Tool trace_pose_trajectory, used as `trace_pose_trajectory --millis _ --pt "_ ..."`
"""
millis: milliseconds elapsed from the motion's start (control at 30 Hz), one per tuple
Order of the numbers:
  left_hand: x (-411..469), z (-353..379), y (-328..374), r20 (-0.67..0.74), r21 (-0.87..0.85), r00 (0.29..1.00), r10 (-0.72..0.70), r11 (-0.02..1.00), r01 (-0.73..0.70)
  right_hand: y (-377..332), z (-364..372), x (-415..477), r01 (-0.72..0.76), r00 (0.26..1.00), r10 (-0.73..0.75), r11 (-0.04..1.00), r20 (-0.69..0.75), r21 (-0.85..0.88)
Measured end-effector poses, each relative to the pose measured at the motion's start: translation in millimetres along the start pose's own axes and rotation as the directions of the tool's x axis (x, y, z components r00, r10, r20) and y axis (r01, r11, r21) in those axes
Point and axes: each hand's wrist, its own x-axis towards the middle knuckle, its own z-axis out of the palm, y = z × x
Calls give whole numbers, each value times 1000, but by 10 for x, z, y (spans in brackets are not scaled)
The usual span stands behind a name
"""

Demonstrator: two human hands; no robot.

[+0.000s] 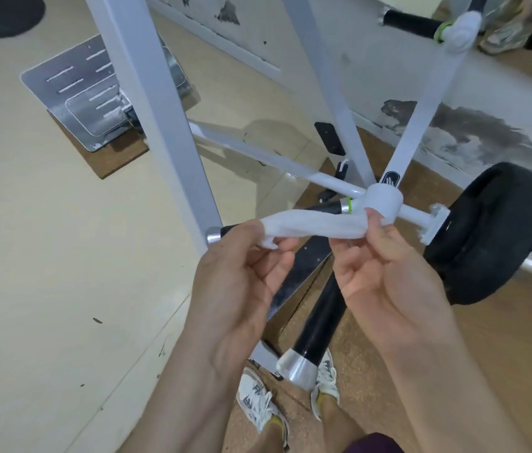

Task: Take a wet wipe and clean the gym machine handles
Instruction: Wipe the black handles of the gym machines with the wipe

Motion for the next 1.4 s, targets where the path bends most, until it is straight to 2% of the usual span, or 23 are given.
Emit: trace_pose_trajectory --millis 100,167,200,300,367,400,467,533,567,633,767,833,900,1000,1067,1133,1200,1267,1333,1400 --pt "68 -25 0 57 -128 998 -23 991 30 -11 83 122 -58 998 59 996 13 -71" --pt "117 -20 -3 77 -78 997 -6 997 12 -21 166 211 -28 995 54 960 84 -278" --pt "144 -17 -6 74 -11 997 20 1000 -19 -19 215 258 19 992 36 910 124 -415" --pt "191 -56 4 81 166 989 125 977 -137 -39 356 398 219 968 -46 642 248 -735" --pt "210 -117 35 123 254 979 164 948 -191 -114 442 483 322 936 -7 417 351 -850" --pt "222 -154 47 144 290 974 174 934 -209 -180 472 520 353 918 67 308 390 -884" --pt "264 -230 59 140 366 970 196 901 -235 -337 538 578 395 855 314 123 413 -910" --pt "313 -272 42 58 414 968 245 876 -246 -464 582 670 453 743 572 -47 348 -890" --pt "328 -277 15 12 417 963 269 874 -249 -499 591 743 475 697 648 -95 308 -875" --pt "353 -248 -59 -45 421 952 302 870 -256 -514 613 897 458 634 729 -85 258 -885" --pt "402 -210 -231 -108 359 942 316 896 -260 -477 676 1114 381 431 877 35 211 -924" --pt "394 -226 -264 -119 360 937 329 894 -268 -431 693 1167 350 377 901 77 215 -934" --pt "381 -250 -276 -109 403 938 330 877 -262 -348 700 1222 248 414 883 126 223 -961" --pt "384 -260 -323 -148 516 935 321 832 -205 -169 719 1273 146 536 814 169 222 -975" --pt "409 -241 -373 -173 609 920 353 772 -182 -28 710 1320 199 660 711 146 243 -969" --pt "451 -247 -444 -183 695 884 430 693 -193 97 694 1356 387 757 561 29 336 -922" --pt "522 -289 -486 -206 765 828 522 613 -197 171 697 1340 526 734 547 -83 403 -846" --pt "600 -347 -479 -260 823 771 582 552 -138 227 679 1282 574 678 624 -119 388 -810" --pt "675 -434 -471 -314 843 729 608 531 -80 311 641 1282 677 642 624 -188 446 -712" --pt "739 -542 -483 -346 839 696 629 540 -70 419 633 1354 760 636 541 -317 550 -567"
